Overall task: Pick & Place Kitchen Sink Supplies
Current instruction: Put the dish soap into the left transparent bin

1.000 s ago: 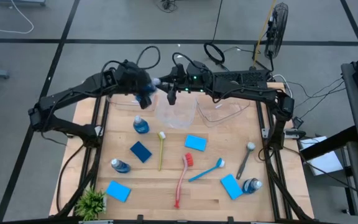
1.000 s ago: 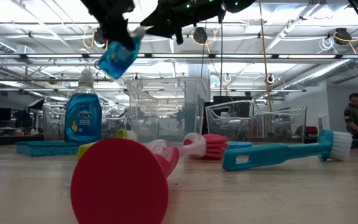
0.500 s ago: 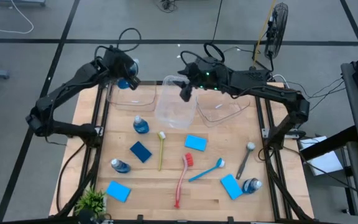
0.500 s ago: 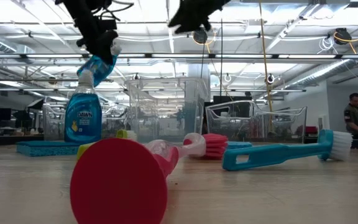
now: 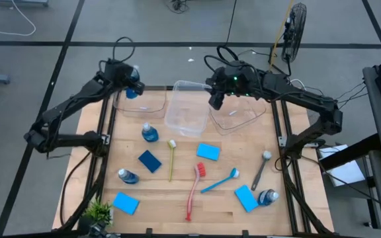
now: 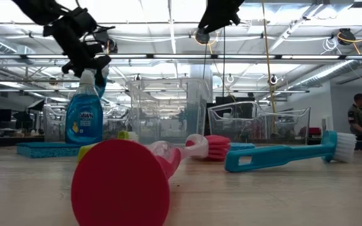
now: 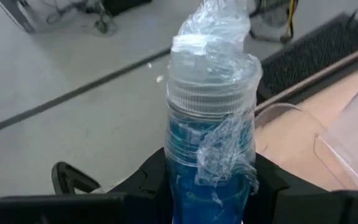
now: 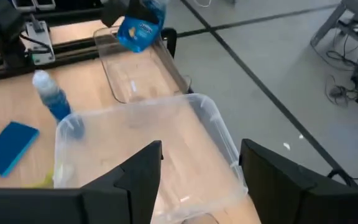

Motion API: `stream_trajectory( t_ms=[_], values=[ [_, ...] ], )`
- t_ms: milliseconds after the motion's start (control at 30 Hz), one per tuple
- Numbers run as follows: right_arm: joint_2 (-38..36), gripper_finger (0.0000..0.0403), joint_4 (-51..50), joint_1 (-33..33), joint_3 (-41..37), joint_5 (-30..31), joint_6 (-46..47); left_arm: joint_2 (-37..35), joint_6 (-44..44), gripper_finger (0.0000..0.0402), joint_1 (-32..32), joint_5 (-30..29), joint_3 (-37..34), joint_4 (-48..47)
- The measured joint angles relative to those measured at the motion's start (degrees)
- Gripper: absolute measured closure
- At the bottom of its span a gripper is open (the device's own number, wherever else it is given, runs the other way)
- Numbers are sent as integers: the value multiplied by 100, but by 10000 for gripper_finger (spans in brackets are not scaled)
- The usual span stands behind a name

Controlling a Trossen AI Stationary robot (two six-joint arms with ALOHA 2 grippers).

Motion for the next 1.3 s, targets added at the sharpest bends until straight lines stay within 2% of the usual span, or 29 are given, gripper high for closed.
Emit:
stream_trajectory(
  t_ms=[367,500,667,967,1300],
  values=[
    [-64,200,-1212,7,-34,-19,52,-1033,-264,273,26,-96,-1528,1587],
    [-454,200,-1123,7,-428,-20,109,-1198,-284,273,20,-287,-1826,2002],
    [-1255,203,-539,7,-1407,-35,371,-1287,-283,273,22,-461,-2148,2358],
    [-2748,203,1044,7,-3178,-39,975,-1277,-260,263,-12,-691,-2850,3688],
    [-3440,202,2136,7,-4210,-42,1311,-1273,-138,265,-148,-938,-2884,3597]
  ],
)
